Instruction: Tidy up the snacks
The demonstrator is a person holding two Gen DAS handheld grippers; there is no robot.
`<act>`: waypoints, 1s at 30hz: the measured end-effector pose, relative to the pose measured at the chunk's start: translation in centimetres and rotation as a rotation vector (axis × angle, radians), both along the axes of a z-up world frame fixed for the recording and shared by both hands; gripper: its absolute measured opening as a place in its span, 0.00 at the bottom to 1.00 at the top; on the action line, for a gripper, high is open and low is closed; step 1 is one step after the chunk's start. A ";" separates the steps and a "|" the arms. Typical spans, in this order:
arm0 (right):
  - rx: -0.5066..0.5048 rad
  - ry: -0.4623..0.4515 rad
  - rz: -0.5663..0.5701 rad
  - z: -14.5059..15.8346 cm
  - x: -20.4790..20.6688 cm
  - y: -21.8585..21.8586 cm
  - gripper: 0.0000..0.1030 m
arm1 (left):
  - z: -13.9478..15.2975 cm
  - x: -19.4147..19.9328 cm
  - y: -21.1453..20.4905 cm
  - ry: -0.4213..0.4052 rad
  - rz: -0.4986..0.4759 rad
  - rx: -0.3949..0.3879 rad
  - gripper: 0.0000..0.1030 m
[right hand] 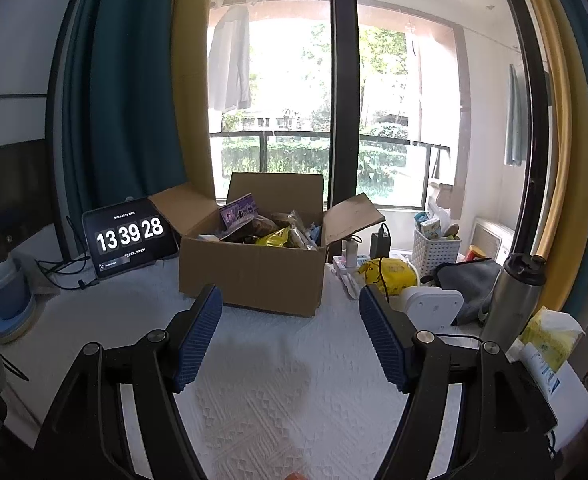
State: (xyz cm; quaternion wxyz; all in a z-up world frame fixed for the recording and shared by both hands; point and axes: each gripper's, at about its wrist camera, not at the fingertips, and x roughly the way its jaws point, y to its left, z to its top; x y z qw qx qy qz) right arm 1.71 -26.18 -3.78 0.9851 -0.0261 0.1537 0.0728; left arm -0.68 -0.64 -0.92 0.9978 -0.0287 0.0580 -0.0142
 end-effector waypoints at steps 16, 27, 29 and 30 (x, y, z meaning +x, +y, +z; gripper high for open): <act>0.003 0.022 -0.010 -0.6 0.3 -0.1 0.72 | -0.1 0.0 0.0 0.002 0.000 0.004 0.95; 0.008 0.034 -0.020 -0.8 0.6 -0.6 0.72 | -0.8 -0.1 -0.3 0.006 -0.001 0.014 0.95; 0.007 0.033 -0.020 -0.9 0.7 -0.6 0.72 | -0.9 -0.2 -0.3 0.006 0.000 0.014 0.95; 0.007 0.033 -0.020 -0.9 0.7 -0.6 0.72 | -0.9 -0.2 -0.3 0.008 0.000 0.013 0.95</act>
